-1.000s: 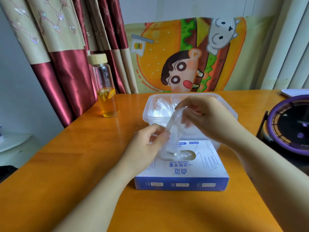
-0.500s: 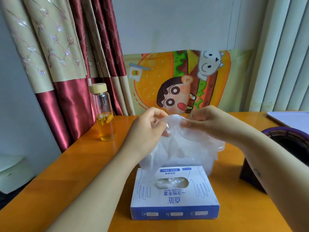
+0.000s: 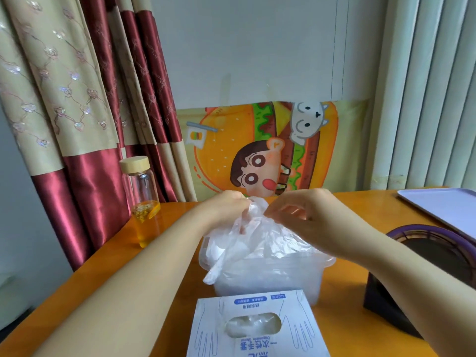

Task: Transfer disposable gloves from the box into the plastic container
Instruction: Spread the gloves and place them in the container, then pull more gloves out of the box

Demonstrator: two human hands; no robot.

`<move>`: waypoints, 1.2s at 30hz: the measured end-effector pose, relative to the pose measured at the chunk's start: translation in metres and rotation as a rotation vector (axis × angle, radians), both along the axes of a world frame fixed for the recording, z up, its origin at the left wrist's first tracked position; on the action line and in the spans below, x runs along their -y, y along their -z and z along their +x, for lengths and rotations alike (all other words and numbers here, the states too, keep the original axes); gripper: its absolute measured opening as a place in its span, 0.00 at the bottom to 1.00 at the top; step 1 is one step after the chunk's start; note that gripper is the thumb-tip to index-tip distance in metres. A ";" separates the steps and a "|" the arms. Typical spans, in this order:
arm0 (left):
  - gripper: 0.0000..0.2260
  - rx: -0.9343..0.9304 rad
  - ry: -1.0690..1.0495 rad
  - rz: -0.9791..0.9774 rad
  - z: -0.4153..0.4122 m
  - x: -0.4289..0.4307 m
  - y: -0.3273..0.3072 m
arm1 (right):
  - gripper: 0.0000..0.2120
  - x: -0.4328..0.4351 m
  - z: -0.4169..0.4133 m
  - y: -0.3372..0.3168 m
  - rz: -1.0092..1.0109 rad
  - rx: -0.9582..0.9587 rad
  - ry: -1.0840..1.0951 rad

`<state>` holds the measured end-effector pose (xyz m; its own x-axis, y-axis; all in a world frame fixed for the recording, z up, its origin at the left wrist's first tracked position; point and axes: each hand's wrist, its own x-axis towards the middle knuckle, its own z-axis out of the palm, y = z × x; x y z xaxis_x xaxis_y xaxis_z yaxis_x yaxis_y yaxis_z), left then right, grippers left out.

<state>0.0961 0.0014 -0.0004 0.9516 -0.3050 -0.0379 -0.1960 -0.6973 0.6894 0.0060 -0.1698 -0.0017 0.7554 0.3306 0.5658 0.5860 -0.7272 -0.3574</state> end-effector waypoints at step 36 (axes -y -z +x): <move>0.16 -0.111 0.363 1.125 0.054 0.020 0.079 | 0.47 0.005 0.126 0.090 -0.770 -0.848 0.204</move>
